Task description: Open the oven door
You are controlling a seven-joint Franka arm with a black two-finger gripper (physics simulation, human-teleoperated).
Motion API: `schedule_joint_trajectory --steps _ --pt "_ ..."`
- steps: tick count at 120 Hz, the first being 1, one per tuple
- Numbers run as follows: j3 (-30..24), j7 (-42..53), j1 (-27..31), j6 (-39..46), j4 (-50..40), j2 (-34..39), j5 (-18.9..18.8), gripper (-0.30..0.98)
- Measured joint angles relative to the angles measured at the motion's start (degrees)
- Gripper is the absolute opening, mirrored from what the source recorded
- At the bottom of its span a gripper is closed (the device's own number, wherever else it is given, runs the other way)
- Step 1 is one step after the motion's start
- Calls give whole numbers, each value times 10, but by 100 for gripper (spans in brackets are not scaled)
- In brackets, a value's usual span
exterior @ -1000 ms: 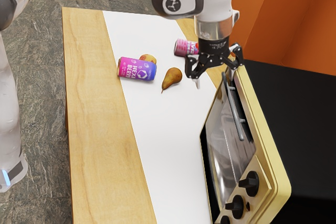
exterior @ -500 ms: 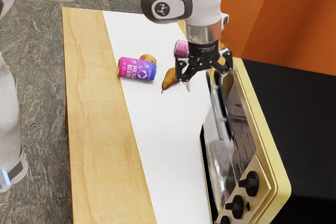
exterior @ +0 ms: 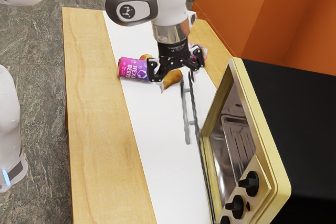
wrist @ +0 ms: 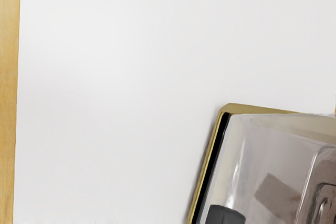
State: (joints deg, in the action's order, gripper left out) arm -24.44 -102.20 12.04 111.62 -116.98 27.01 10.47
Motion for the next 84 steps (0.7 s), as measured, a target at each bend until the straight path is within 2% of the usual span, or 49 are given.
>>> schedule_joint_trajectory --steps 31,47,58,62,68,84 --pt "1 3 31 2 -46 52 32 69" --pt "41 12 57 0 -89 105 58 69" --pt "49 21 79 -9 -93 130 65 69" --pt "49 24 81 -14 -82 129 65 69" --pt "38 25 84 -32 -17 100 58 68" --pt "-37 4 80 -74 149 -19 31 69"
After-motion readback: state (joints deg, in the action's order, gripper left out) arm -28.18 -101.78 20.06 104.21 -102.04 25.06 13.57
